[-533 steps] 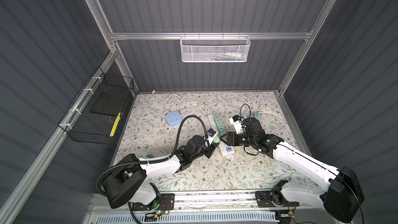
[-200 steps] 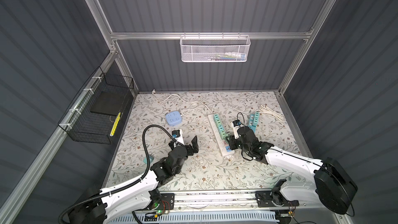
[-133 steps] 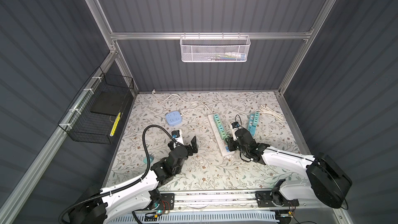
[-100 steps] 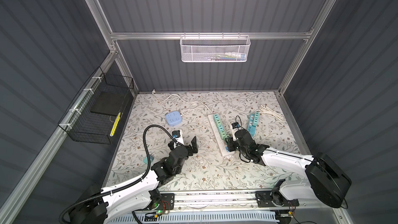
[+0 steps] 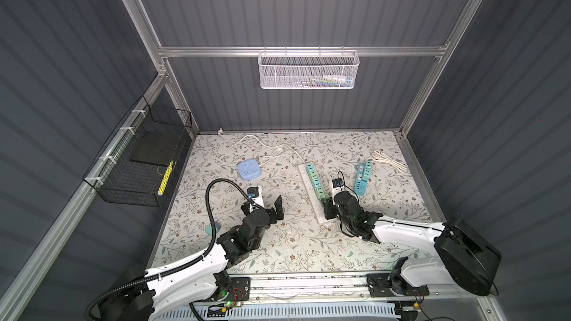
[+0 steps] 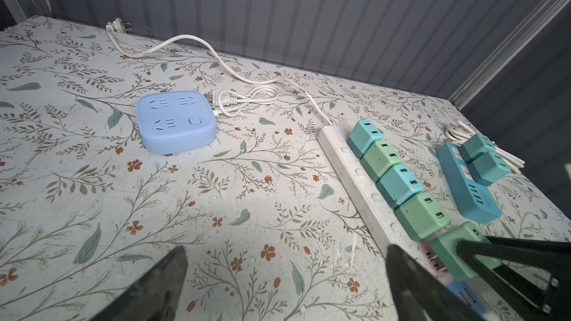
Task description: Insert the plug
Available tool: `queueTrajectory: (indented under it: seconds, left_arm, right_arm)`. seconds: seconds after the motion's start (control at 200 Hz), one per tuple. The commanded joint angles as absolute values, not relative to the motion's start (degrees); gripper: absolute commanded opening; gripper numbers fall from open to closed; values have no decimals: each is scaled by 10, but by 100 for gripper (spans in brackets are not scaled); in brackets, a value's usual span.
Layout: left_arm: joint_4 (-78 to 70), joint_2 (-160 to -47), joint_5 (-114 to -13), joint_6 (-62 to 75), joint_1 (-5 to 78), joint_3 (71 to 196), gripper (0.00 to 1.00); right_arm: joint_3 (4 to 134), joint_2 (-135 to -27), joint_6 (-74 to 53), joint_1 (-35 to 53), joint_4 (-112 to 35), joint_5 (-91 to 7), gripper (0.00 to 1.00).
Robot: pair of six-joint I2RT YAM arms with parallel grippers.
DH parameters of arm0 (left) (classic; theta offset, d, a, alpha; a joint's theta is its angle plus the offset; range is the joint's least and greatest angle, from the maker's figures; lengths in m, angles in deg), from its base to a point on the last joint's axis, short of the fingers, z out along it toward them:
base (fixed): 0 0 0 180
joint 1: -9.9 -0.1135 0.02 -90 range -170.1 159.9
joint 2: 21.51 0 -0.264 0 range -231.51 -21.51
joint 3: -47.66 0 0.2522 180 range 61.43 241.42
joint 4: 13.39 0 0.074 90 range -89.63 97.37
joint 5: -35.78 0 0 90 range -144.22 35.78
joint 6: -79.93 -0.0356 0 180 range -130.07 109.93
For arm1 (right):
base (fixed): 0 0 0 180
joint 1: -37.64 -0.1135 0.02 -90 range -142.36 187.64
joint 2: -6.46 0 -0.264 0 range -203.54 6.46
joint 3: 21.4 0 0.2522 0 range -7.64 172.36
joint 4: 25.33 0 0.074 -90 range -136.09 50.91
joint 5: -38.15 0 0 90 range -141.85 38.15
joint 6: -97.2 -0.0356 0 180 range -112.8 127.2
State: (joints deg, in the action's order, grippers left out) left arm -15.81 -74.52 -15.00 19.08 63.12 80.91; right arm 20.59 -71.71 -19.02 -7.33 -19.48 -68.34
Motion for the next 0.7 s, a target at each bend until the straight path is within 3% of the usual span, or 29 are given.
queueTrajectory:
  seconds: [0.0, 0.695]
  left_arm:
    - [-154, -743, -148, 177, 630, 825, 100]
    - [-138, -734, -147, 179, 631, 826, 100]
  right_arm:
    - [191, -735, -194, -73, -191, -715, 14]
    - [210, -738, -196, -83, -218, -771, 14]
